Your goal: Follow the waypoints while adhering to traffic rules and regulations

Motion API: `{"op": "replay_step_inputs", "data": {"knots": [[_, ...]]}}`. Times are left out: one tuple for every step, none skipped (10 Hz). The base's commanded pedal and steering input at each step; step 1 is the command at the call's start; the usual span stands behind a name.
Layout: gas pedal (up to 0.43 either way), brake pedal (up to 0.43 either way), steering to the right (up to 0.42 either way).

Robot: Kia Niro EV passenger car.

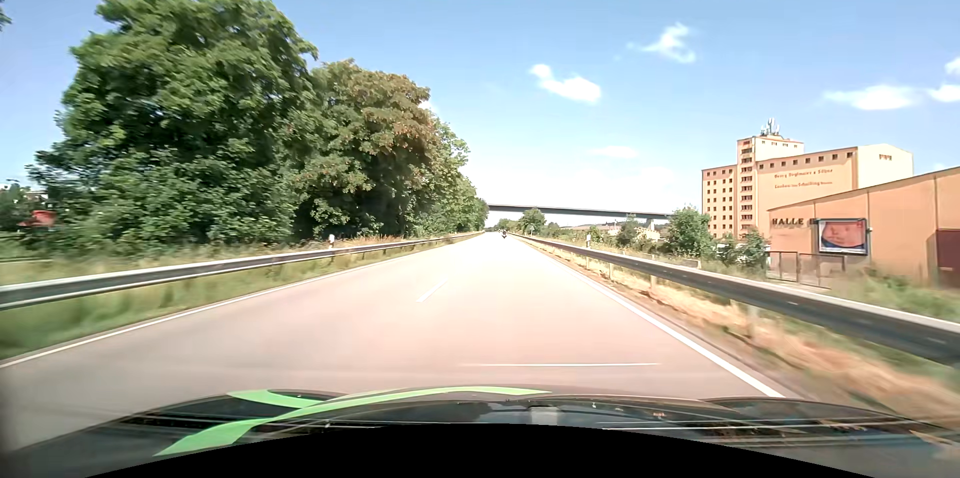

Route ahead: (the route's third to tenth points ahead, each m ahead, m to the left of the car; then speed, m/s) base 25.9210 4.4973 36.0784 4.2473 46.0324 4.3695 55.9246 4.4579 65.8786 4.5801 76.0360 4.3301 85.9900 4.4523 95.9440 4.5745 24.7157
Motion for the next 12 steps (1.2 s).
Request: {"op": "replay_step_inputs", "data": {"knots": [[0.22,0.0,-0.002],[0.22,0.0,-0.001],[0.22,0.0,-0.001],[0.22,0.0,-0.001],[0.22,0.0,-0.001],[0.22,0.0,-0.001],[0.228,0.0,0.0],[0.24,0.0,0.001],[0.248,0.0,0.001],[0.248,0.0,0.001],[0.24,0.0,0.001],[0.24,0.0,0.001]]}}
